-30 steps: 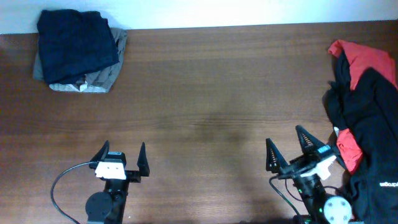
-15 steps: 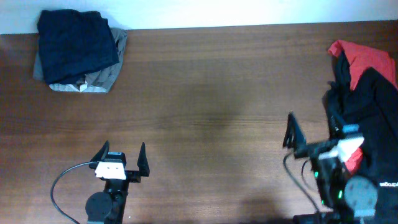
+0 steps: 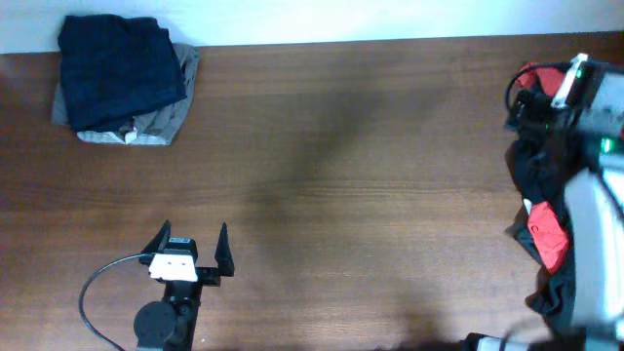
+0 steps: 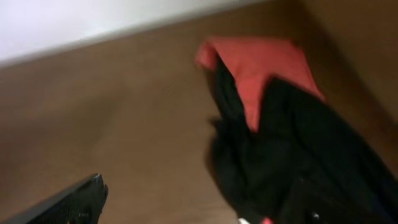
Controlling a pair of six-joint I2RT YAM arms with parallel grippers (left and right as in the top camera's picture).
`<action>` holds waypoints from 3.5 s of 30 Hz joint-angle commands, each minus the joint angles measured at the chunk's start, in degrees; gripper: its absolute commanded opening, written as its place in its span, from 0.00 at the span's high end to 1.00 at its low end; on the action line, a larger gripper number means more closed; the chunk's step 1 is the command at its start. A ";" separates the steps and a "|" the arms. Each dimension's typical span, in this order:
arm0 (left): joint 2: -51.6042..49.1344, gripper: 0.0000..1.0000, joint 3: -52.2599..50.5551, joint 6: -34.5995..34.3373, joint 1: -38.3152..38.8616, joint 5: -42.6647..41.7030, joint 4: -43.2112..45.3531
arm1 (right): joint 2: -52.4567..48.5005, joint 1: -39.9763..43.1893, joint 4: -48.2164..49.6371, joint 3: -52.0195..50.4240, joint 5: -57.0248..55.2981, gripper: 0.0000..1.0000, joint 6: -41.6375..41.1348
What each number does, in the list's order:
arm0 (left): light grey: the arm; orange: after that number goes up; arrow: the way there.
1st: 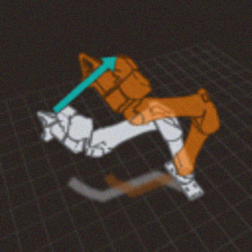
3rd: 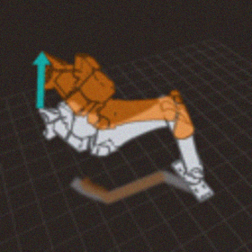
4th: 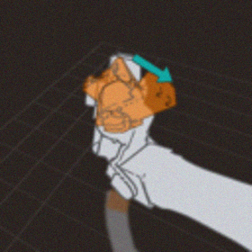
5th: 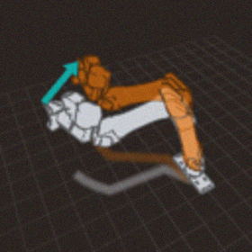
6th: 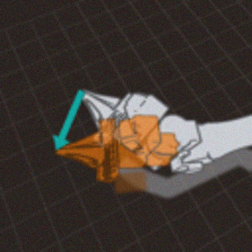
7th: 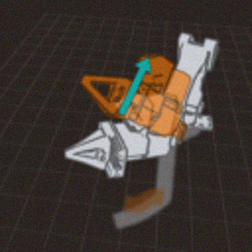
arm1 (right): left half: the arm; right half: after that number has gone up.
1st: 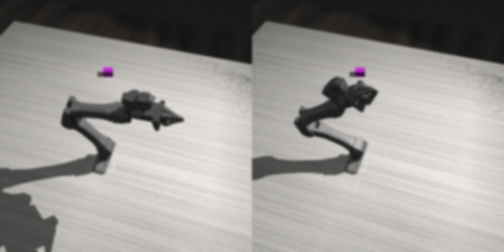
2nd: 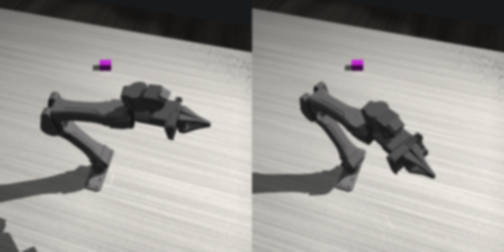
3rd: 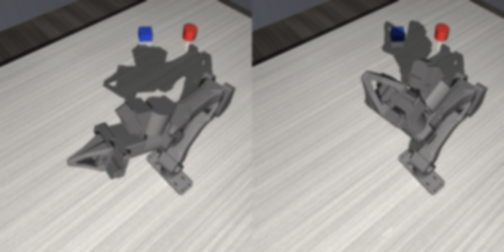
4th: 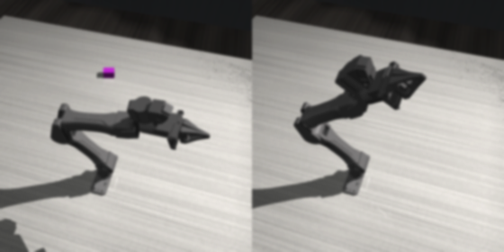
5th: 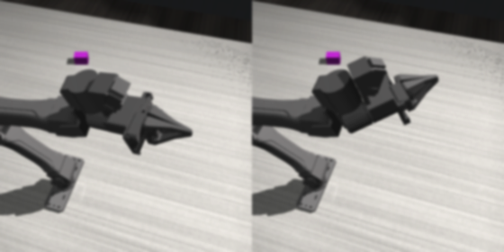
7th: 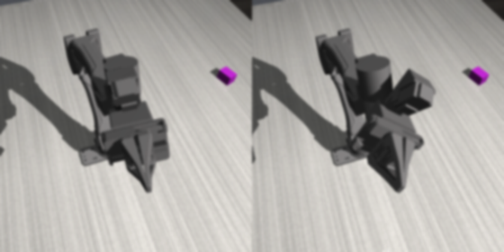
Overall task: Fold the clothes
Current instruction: 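Reach the right gripper into the black-and-red pile and grasp the black shirt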
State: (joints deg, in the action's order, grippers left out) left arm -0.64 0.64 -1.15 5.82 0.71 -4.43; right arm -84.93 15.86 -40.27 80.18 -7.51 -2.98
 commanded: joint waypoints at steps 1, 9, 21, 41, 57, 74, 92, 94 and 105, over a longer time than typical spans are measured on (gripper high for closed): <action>0.35 0.01 -0.13 0.72 -0.31 0.17 -0.35 | -7.82 1.53 -2.34 3.50 -0.87 0.02 0.20; 0.35 0.01 -0.13 0.72 -0.31 0.17 -0.35 | -20.39 1.53 -1.97 3.50 -5.38 0.02 1.46; 0.35 0.01 -0.13 0.72 -0.31 0.17 -0.35 | -31.91 1.68 3.96 3.50 -17.18 0.02 1.51; 0.35 0.01 -0.13 0.72 -0.31 0.17 -0.35 | -33.57 5.92 5.53 3.34 -7.26 0.26 1.49; 0.35 0.01 -0.13 0.72 -0.31 0.17 -0.35 | -33.57 5.92 4.02 3.34 -7.26 0.96 1.46; 0.35 0.01 -0.13 0.72 -0.31 0.17 -0.35 | -25.49 5.92 3.87 3.41 -7.50 0.96 0.61; 0.35 0.01 -0.13 0.72 -0.31 0.17 -0.35 | -32.94 6.21 6.60 3.34 -9.27 0.40 1.09; 0.35 0.01 -0.13 0.72 -0.31 0.17 -0.35 | -33.40 6.54 7.28 3.34 -9.25 0.41 1.09; 0.35 0.01 -0.13 0.72 -0.31 0.17 -0.35 | -33.75 9.70 7.76 3.28 -7.89 0.62 1.05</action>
State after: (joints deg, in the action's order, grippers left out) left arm -0.62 0.64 -1.15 5.82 0.71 -4.43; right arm -118.15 24.62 -32.67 82.76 -15.51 -1.50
